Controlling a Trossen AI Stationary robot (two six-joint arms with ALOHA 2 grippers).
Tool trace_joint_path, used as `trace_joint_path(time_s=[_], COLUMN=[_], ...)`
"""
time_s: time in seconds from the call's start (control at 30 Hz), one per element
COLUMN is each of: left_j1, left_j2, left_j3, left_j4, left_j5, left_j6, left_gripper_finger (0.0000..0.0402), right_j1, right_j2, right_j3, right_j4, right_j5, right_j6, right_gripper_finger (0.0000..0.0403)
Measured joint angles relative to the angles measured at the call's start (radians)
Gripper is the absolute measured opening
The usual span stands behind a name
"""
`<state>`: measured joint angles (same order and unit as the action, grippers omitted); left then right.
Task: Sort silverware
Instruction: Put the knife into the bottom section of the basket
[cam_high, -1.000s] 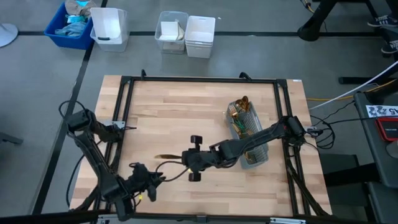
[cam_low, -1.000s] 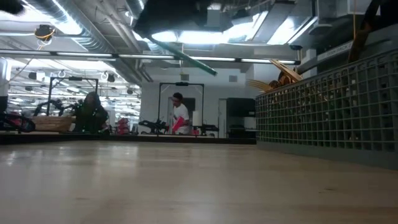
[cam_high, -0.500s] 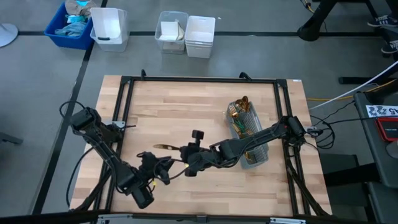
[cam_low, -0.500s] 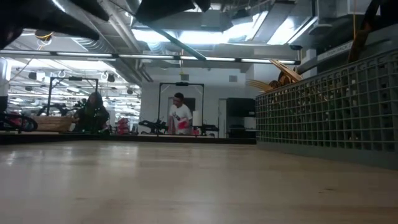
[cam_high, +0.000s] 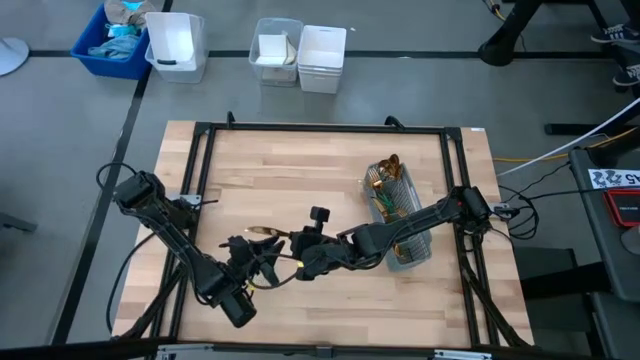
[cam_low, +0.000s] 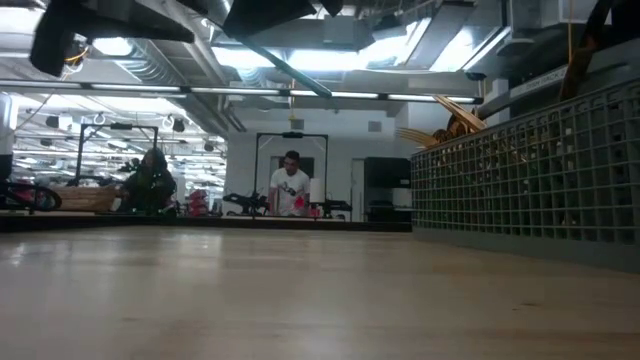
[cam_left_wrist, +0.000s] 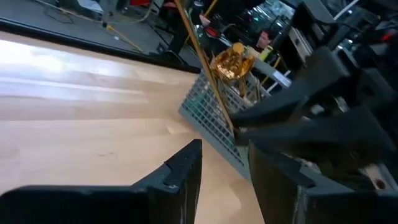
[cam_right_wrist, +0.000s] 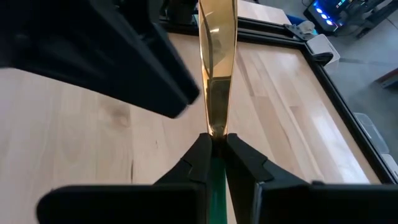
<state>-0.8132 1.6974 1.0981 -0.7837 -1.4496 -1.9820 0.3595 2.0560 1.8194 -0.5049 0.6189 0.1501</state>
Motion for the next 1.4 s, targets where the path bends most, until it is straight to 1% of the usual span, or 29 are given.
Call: trace_joint_path(time_s=[0.33, 0.63, 0.9, 1.03, 1.3, 1.4], left_j1=[0.043, 0.048, 0.049, 0.05, 0.05, 0.05], left_j2=[0.0, 0.0, 0.0, 0.0, -0.001, -0.001], left_j3=[0.0, 0.0, 0.0, 0.0, 0.001, 0.0], left_j4=[0.001, 0.001, 0.001, 0.001, 0.007, 0.001], left_j5=[-0.014, -0.062, -0.065, -0.065, -0.072, -0.067], left_j6=[0.0, 0.0, 0.0, 0.004, 0.071, 0.081], left_gripper_finger=[0.0123, 0.0123, 0.0119, 0.0093, 0.0014, 0.0005], right_j1=[0.0, 0.0, 0.0, 0.0, 0.0, 0.0], right_j2=[0.0, 0.0, 0.0, 0.0, 0.0, 0.0], right_j3=[0.0, 0.0, 0.0, 0.0, 0.0, 0.0], right_j4=[0.001, 0.001, 0.001, 0.001, 0.001, 0.003], right_j5=[0.0, -0.001, -0.001, -0.001, -0.008, -0.021], right_j6=[0.001, 0.001, 0.001, 0.001, 0.001, 0.001], right_gripper_finger=[0.0037, 0.0037, 0.0037, 0.0037, 0.0037, 0.0035])
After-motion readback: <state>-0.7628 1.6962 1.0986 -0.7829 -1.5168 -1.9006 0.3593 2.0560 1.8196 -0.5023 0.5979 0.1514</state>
